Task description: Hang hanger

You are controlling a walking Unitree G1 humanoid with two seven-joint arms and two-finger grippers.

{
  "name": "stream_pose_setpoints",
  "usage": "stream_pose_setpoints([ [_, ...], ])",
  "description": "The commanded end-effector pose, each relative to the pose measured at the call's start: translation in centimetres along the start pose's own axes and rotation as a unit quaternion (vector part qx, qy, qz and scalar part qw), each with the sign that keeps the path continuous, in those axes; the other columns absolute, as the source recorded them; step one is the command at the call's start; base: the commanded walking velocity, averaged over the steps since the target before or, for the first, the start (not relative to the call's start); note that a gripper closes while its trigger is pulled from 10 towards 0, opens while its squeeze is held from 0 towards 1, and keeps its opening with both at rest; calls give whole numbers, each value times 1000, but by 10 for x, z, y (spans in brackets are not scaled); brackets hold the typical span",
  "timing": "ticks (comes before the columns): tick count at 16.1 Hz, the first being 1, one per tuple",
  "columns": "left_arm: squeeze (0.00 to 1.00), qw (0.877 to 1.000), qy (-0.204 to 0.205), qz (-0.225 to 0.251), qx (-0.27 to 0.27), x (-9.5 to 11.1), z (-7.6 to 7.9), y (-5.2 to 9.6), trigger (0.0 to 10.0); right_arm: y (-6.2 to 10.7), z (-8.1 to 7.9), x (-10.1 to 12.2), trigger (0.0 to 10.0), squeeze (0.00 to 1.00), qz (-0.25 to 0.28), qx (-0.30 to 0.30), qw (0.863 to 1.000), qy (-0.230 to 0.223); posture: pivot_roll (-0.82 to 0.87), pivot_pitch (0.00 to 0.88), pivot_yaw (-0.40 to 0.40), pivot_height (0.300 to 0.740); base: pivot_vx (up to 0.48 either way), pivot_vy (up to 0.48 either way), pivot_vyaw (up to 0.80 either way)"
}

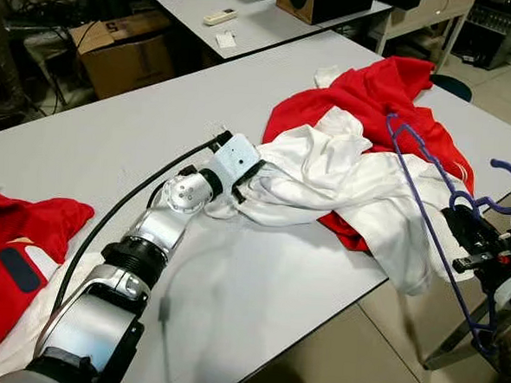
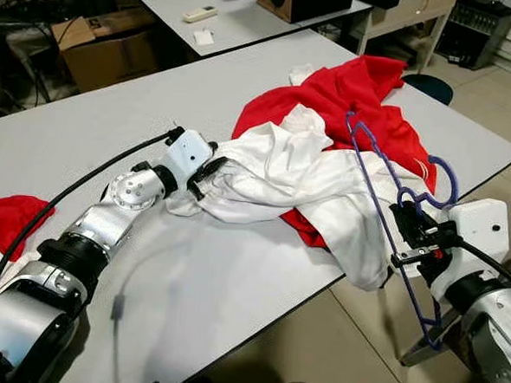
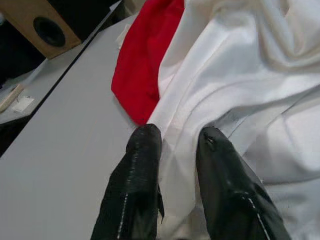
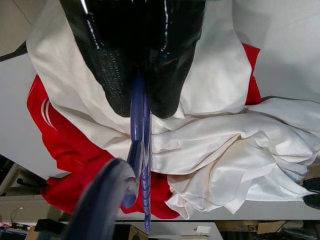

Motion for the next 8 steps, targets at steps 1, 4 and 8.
stream_pose_setpoints([
  [1,0,1000,-3,0,12,2,-9,-1,0,-1,-2,5,10000,0,6,5,1000,11,-284,0,112,740,0,0,0],
  [4,0,1000,-13,-12,8,0,-6,-4,0,-2,-2,5,10000,0,6,6,1000,12,-286,0,111,740,0,0,0],
  [8,0,999,-22,-20,21,1,-9,-8,0,-1,-1,7,10000,0,7,3,1000,14,-294,0,112,740,0,0,0],
])
Point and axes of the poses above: a point about 5 cm out from each wrist's last joint towards the gripper, its own y axis pointing back from the gripper into the wrist, its own x axis along the axis of the wrist's last joint, z = x × y, the point moved 2 cm from there along -y, pointing out of the wrist towards the gripper, and after that the axes turned 7 degrees about -y, right-handed, at the moved point
